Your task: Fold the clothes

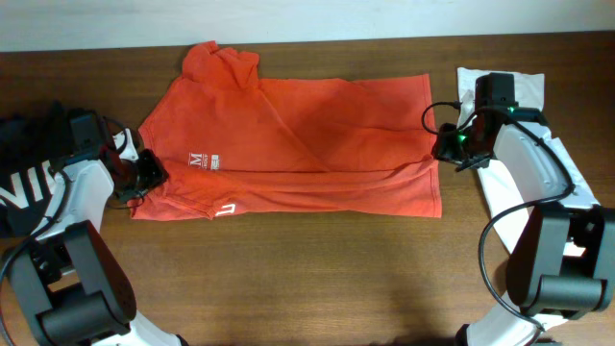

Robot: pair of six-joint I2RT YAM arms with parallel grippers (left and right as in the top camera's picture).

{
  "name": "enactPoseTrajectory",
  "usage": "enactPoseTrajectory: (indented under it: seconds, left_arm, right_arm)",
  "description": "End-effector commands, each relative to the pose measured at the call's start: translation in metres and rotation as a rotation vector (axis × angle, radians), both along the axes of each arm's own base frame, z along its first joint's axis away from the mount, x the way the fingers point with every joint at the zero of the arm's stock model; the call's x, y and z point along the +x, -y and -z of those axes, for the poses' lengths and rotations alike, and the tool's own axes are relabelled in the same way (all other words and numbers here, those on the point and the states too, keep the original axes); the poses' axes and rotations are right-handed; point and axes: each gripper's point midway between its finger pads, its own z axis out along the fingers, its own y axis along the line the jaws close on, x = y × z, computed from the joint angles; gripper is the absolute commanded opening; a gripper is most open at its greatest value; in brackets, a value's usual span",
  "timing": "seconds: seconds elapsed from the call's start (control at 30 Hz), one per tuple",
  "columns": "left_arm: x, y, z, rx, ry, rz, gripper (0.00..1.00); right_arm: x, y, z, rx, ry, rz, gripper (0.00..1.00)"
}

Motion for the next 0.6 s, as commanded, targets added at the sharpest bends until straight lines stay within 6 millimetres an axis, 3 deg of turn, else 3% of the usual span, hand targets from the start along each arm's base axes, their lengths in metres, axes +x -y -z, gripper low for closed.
enactPoseTrajectory:
  seconds: [0.0, 0.03, 0.17, 0.27, 0.4, 0.57]
  left_arm:
    - [-0.004, 0.007, 0.002, -0.033, -0.018, 0.036, 0.37]
    - [-0.003, 0.007, -0.004, -0.035, -0.017, 0.045, 0.40]
    - [0.007, 0.008, -0.041, -0.006, 0.035, 0.096, 0.50]
    - [0.007, 0.028, -0.058, 0.011, 0.057, 0.174, 0.58]
    - [-0.010, 0.072, -0.049, 0.027, -0.030, 0.315, 0.59]
    - [-0.040, 0.091, -0.021, 0.245, -0.190, 0.439, 0.62]
  right_arm:
    - [-0.018, -0.006, 0.008, 0.022, -0.085, -0.009, 0.25]
    - [-0.027, -0.007, 0.011, 0.026, -0.122, -0.010, 0.21]
    - [-0.050, -0.015, 0.029, 0.034, -0.195, -0.043, 0.20]
    - [-0.066, -0.023, 0.045, 0.033, -0.232, -0.079, 0.20]
    - [-0.077, -0.026, 0.059, 0.030, -0.251, -0.089, 0.20]
    - [-0.076, -0.026, 0.061, 0.030, -0.244, -0.088, 0.20]
